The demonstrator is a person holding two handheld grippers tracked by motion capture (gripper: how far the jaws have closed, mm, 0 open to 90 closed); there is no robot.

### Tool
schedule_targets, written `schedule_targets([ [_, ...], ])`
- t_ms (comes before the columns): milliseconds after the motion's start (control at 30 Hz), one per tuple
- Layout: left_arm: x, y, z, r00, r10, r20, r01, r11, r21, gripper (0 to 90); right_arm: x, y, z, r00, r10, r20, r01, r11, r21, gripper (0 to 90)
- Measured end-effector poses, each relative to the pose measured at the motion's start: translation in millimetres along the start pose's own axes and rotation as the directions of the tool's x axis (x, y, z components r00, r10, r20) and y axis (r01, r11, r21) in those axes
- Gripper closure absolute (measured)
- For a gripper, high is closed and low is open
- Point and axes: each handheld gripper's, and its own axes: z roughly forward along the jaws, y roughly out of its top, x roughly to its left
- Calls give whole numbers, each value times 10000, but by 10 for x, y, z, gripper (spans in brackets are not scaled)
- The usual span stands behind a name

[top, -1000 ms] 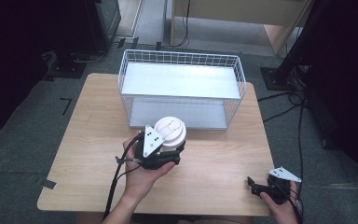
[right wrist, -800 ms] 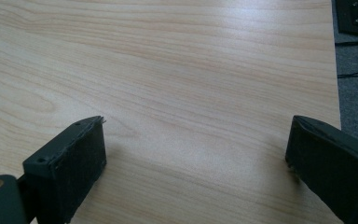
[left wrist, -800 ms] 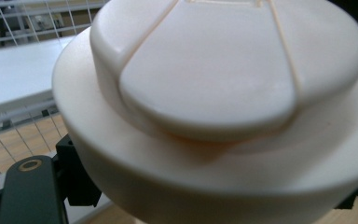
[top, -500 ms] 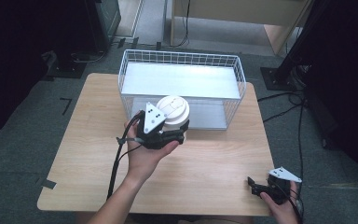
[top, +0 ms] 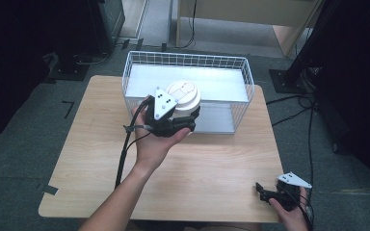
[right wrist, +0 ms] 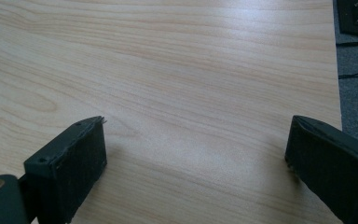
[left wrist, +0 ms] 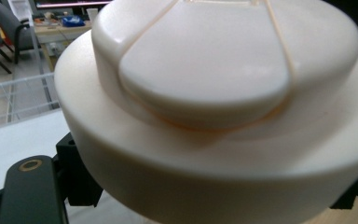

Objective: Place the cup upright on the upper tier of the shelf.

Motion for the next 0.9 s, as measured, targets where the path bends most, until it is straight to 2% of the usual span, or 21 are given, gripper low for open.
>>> schedule_targets([
  [100,11,83,47,10000,42,20,-42,9999,-118,159,2,1,0,10000,-13,24,13,10000,15,52],
  [200,40,189,114,9999,101,-133,-104,9997,-221,159,4,1,0,10000,-14,28,14,10000,23,51],
  [333,58,249,158,9993,204,-298,-212,9994,-284,159,4,1,1,10000,-21,30,21,10000,18,52],
  [433,92,324,216,9992,85,-394,-104,9988,-486,159,4,1,0,10000,-36,17,36,10000,23,52],
  [633,152,429,309,9982,162,-569,-199,9978,-639,160,5,1,0,10000,-34,16,34,10000,23,52],
  [700,196,497,382,9964,258,-806,-317,9968,-728,160,6,1,0,10000,-19,18,19,10000,27,52],
  [900,294,588,518,9937,250,-1093,-339,9962,-799,159,6,2,-1,10000,-11,17,10,10000,38,52],
])
